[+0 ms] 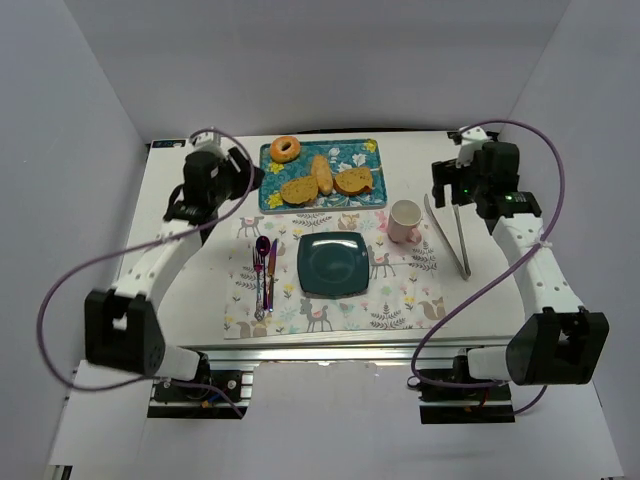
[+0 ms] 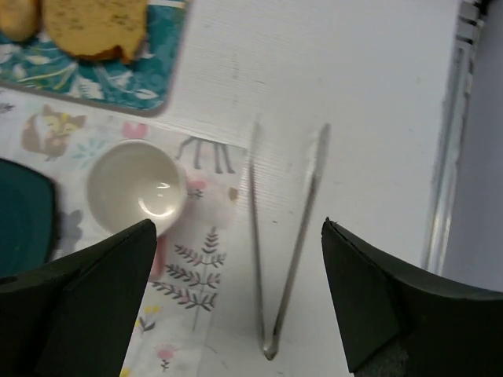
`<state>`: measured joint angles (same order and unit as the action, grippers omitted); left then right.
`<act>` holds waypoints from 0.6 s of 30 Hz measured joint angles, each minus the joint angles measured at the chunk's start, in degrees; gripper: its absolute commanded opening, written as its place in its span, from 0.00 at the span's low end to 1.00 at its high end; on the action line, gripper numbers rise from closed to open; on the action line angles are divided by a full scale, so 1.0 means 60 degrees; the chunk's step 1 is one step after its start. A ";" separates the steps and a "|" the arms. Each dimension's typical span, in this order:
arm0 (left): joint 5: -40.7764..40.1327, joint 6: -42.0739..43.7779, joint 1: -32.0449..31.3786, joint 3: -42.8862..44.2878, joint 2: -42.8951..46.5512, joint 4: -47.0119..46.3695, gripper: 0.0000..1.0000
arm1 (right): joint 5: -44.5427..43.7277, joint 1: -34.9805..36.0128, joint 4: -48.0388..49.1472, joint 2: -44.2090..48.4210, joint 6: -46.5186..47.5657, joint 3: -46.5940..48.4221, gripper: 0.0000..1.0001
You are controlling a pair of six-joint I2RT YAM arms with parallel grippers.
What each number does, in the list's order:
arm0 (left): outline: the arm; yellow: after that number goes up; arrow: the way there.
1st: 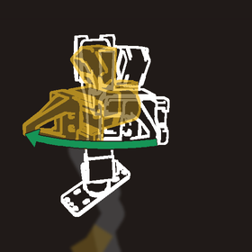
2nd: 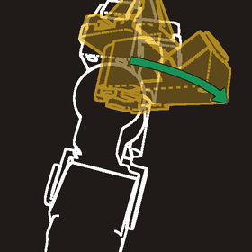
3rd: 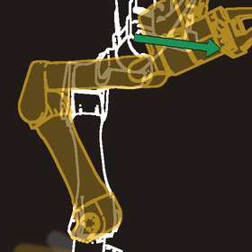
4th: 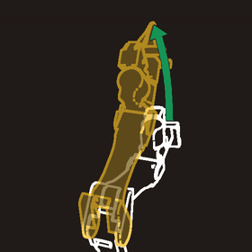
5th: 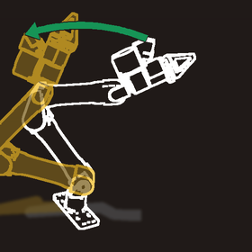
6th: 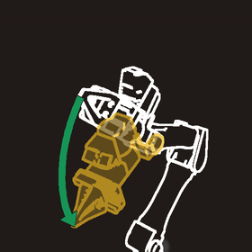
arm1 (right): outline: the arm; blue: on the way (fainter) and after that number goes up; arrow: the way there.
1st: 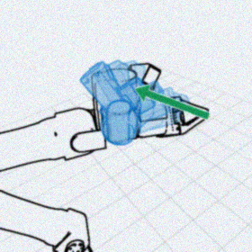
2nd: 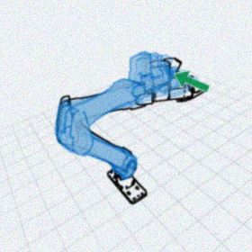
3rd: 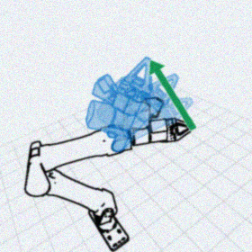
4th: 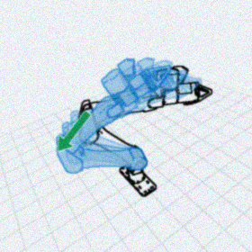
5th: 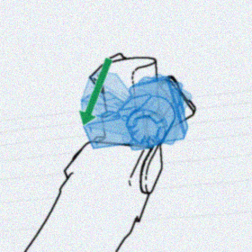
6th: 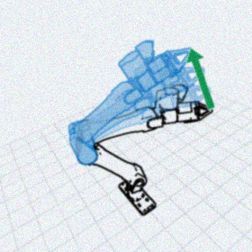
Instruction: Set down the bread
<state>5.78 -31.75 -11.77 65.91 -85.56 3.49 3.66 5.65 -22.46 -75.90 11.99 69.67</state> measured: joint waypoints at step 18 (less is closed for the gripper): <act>-0.0703 -0.0718 0.0157 -0.5191 0.5490 -0.0029 0.79 | 0.2849 -0.3934 -0.0911 -0.1501 0.2677 -0.1785 0.89</act>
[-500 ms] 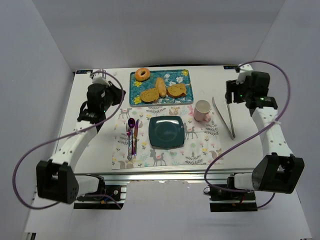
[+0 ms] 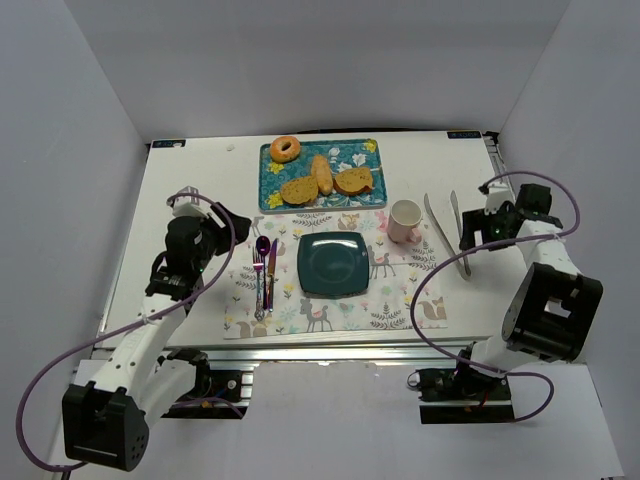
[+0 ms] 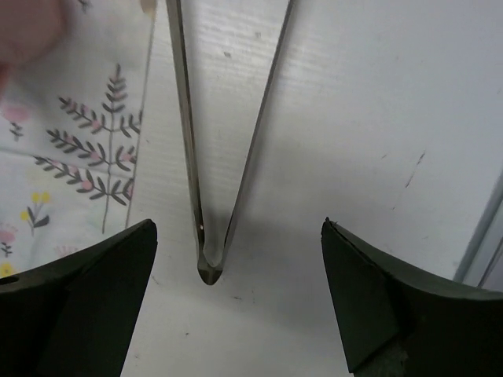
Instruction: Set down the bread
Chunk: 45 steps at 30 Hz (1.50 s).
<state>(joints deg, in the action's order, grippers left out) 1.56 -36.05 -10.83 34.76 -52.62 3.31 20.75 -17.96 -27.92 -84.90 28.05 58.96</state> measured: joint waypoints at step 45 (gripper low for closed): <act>-0.0652 -0.0244 0.0000 -0.0135 -0.0076 0.0342 0.79 | 0.0477 0.1166 -0.0171 -0.2437 0.0186 0.2222 0.31</act>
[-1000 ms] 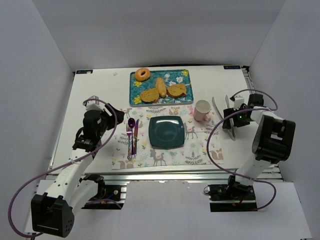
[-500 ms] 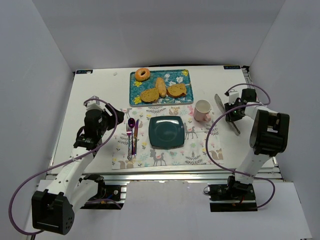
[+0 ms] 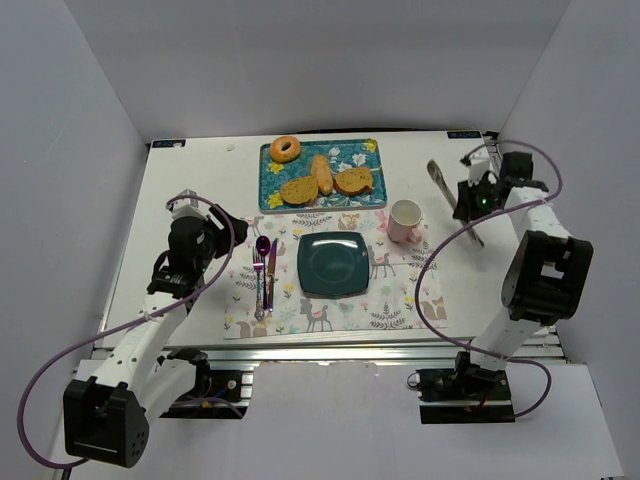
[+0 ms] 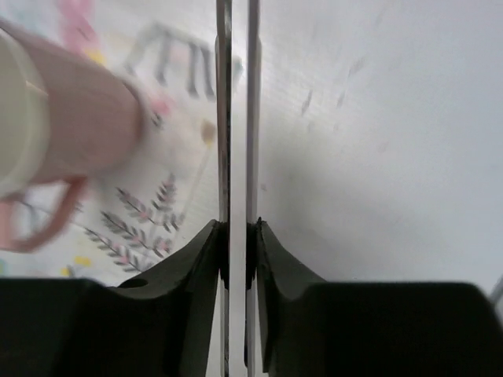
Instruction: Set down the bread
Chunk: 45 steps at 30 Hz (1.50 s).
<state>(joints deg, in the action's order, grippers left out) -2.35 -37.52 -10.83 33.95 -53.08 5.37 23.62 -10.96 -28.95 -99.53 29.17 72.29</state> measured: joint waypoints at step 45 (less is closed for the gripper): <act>-0.0142 -0.1016 0.0000 0.0029 0.0408 -0.0171 0.79 | 0.0878 0.4277 0.0798 -0.3778 -0.6269 0.5876 0.43</act>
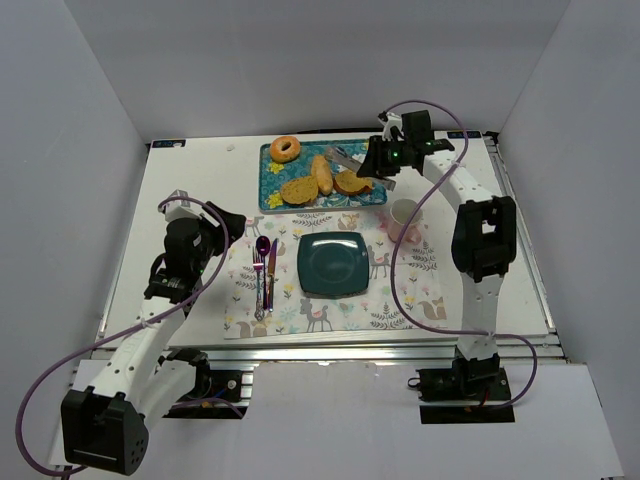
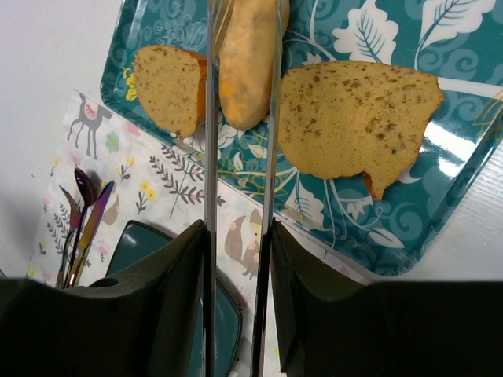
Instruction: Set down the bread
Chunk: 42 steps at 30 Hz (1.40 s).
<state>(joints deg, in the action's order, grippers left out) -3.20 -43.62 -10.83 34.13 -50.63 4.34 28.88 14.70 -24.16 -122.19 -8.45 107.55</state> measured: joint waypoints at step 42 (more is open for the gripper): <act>-0.0080 -0.0168 0.0000 0.0000 -0.0874 -0.0495 0.79 | 0.0397 0.0000 0.0062 -0.0645 -0.0532 -0.0313 0.45</act>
<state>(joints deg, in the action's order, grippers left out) -3.68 -44.62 -10.83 34.13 -55.88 1.37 31.27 14.70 -23.79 -126.06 -11.64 105.67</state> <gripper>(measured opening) 0.793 0.457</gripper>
